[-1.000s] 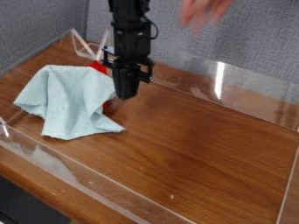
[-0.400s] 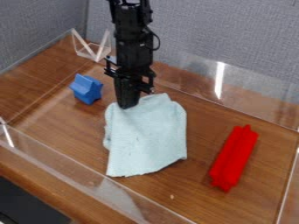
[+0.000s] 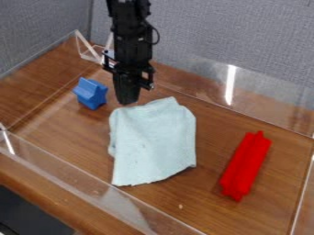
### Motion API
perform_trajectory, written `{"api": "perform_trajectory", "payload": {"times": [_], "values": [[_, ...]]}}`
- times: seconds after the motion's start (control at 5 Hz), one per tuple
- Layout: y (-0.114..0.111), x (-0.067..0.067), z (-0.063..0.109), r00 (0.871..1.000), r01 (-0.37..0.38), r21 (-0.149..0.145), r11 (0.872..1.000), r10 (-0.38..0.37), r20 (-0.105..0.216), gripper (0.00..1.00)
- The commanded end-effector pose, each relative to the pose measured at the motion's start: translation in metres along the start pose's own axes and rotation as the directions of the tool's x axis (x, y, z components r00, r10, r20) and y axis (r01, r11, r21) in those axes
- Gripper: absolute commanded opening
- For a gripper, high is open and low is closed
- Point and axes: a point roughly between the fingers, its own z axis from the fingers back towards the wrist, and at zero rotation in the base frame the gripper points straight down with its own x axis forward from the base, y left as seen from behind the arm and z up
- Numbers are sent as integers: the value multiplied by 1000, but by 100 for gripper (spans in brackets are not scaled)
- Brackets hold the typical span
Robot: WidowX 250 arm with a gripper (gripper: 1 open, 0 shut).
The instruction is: Move the red object to the right of cloth
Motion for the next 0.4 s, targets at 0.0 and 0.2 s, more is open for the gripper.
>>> {"api": "perform_trajectory", "payload": {"times": [0.0, 0.2], "values": [[13, 3, 18, 998, -6, 40, 999, 4, 60, 0], [18, 1, 15, 998, -12, 47, 999, 9, 62, 100]]}}
